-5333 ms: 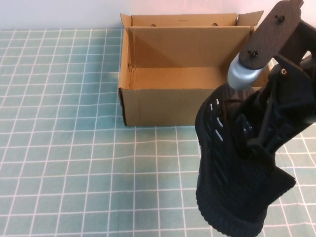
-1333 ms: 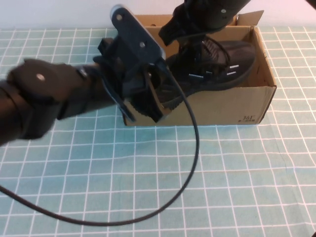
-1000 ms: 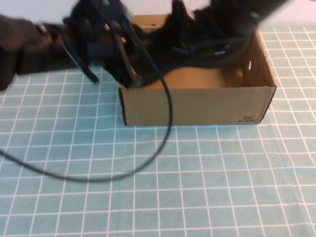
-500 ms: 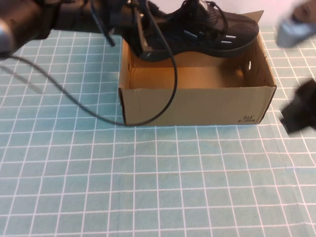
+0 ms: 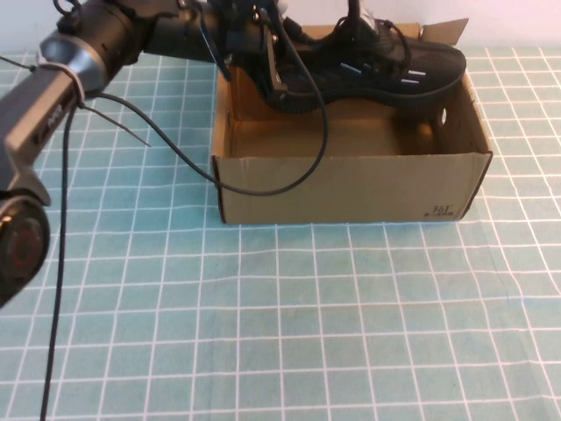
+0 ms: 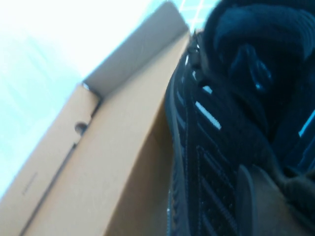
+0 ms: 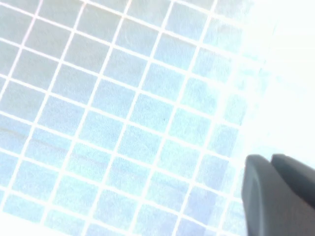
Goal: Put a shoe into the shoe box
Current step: Place the shoe in the shoe box
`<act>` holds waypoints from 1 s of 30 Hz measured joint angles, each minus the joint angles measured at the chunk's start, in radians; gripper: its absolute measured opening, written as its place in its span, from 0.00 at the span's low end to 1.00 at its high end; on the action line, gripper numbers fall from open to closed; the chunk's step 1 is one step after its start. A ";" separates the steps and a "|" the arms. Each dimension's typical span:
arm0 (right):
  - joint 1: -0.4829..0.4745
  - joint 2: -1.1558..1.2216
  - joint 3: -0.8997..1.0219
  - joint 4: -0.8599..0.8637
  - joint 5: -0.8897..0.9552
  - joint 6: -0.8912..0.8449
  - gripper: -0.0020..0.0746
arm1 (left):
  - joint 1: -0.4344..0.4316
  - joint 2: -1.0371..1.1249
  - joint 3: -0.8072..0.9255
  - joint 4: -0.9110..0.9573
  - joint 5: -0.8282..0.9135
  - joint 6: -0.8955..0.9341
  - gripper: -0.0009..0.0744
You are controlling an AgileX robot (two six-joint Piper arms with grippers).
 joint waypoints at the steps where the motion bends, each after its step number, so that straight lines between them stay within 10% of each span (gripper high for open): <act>1: 0.000 0.000 0.004 0.000 0.000 0.005 0.01 | 0.000 0.010 -0.007 0.006 0.000 -0.011 0.08; 30: 0.000 0.000 0.004 -0.098 -0.028 0.086 0.01 | 0.050 0.057 -0.036 -0.018 0.035 -0.038 0.08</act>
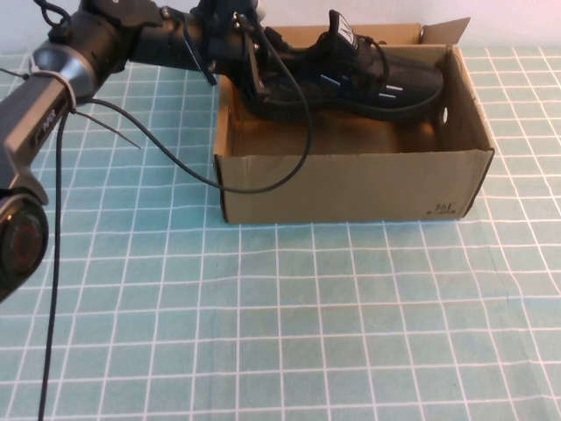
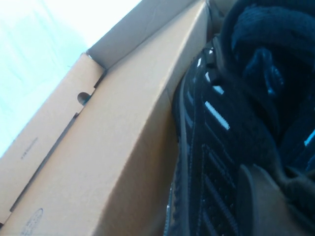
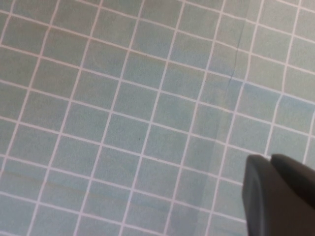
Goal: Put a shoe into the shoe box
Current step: Place the shoe in the shoe box
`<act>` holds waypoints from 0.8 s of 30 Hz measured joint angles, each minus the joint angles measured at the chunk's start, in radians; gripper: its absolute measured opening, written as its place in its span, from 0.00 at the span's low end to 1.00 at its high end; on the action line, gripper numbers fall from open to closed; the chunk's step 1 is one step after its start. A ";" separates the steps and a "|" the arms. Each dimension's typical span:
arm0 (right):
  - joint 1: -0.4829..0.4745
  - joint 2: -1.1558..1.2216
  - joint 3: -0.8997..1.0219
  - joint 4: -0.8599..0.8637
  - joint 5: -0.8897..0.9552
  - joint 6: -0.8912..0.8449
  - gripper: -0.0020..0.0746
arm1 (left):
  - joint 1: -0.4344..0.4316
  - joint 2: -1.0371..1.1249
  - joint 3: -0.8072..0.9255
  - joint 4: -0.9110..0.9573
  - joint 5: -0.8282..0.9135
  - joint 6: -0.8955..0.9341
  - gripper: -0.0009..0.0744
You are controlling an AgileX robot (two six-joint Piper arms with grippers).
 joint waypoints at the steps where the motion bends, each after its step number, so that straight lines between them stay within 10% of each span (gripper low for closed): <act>1: 0.000 0.000 0.000 0.000 0.000 0.000 0.01 | -0.002 0.002 0.000 0.000 -0.005 0.002 0.08; 24: 0.000 0.000 0.029 0.008 -0.002 0.008 0.01 | -0.055 0.011 0.000 0.108 -0.073 -0.090 0.08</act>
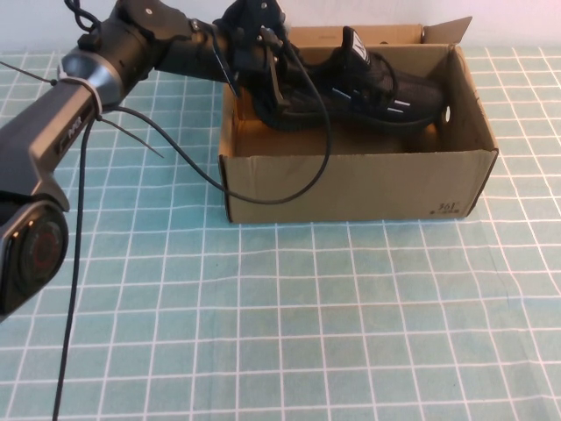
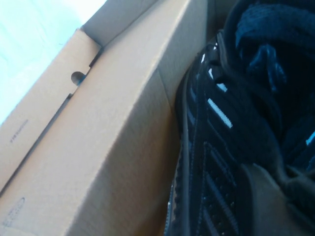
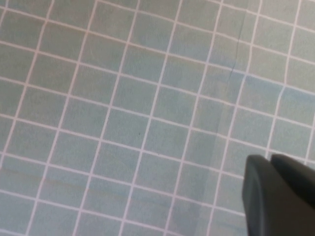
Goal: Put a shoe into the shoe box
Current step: Place the shoe in the shoe box
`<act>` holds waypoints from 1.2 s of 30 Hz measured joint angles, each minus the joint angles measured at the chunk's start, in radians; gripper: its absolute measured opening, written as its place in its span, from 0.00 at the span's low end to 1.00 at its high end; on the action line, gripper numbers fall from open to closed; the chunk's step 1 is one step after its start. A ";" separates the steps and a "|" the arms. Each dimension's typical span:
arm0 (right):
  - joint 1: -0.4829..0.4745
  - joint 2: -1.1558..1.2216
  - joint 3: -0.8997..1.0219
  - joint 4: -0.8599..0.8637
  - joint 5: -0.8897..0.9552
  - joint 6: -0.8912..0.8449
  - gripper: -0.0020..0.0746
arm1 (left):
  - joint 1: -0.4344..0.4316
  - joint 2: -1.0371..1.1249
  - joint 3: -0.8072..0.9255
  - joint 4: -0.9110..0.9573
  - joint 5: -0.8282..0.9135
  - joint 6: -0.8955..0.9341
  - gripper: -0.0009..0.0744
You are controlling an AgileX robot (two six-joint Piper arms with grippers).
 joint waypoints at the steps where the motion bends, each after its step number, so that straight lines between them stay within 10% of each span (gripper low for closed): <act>1: 0.000 0.000 0.008 0.000 -0.002 0.000 0.01 | 0.000 0.000 0.000 0.000 0.000 -0.007 0.08; 13: 0.000 0.000 0.022 0.025 -0.009 0.000 0.01 | -0.005 0.036 -0.002 0.028 -0.012 0.006 0.10; 20: 0.000 0.000 0.022 0.030 -0.009 -0.002 0.01 | -0.005 0.038 -0.004 0.024 -0.112 -0.133 0.51; 26: 0.000 0.000 0.022 0.031 -0.009 -0.002 0.01 | -0.001 0.029 -0.005 0.024 -0.141 -0.285 0.63; 36: 0.000 0.000 0.022 0.031 -0.035 -0.035 0.01 | -0.034 -0.116 -0.009 0.444 -0.055 -1.039 0.59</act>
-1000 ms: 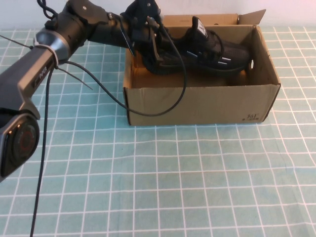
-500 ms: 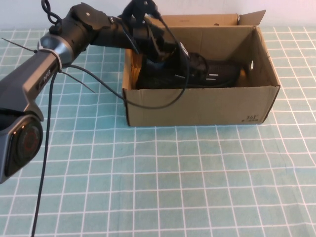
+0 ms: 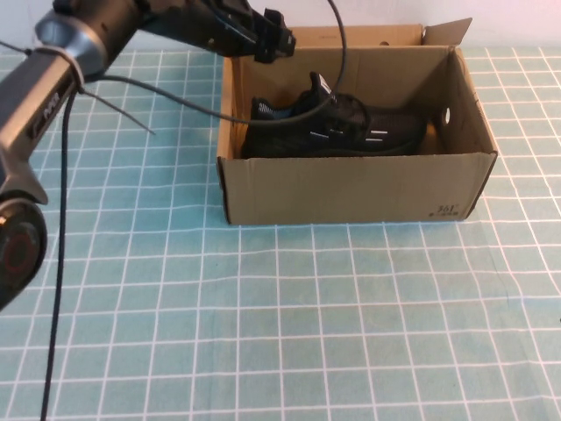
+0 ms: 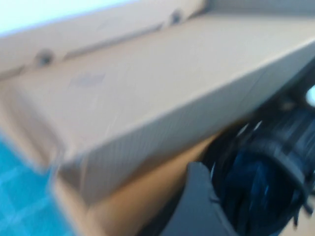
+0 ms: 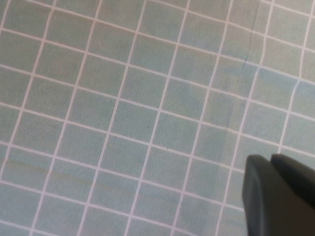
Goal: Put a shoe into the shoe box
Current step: Place the shoe in the shoe box
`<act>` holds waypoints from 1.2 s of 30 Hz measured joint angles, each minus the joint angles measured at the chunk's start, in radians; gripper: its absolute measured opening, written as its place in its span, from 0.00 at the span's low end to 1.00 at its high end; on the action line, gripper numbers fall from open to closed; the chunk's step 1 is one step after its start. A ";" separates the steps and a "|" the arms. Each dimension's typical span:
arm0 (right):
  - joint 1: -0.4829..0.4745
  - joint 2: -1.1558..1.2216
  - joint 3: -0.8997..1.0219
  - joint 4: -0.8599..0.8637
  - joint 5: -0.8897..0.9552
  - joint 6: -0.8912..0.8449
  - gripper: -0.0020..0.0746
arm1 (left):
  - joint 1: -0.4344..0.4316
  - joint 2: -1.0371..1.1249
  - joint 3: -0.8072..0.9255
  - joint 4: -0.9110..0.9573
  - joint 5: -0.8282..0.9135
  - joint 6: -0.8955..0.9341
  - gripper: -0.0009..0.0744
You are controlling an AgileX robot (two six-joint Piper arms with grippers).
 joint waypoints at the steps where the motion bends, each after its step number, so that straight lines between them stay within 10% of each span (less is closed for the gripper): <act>1: 0.000 0.000 0.002 0.000 -0.005 -0.004 0.01 | -0.014 -0.012 0.000 0.080 0.020 -0.075 0.59; 7: 0.000 0.000 0.008 -0.002 -0.012 -0.033 0.01 | -0.093 -0.022 -0.021 0.357 0.081 -0.288 0.59; 36: 0.000 0.000 0.008 0.044 -0.013 -0.047 0.01 | -0.103 0.111 -0.032 0.547 0.019 -0.339 0.54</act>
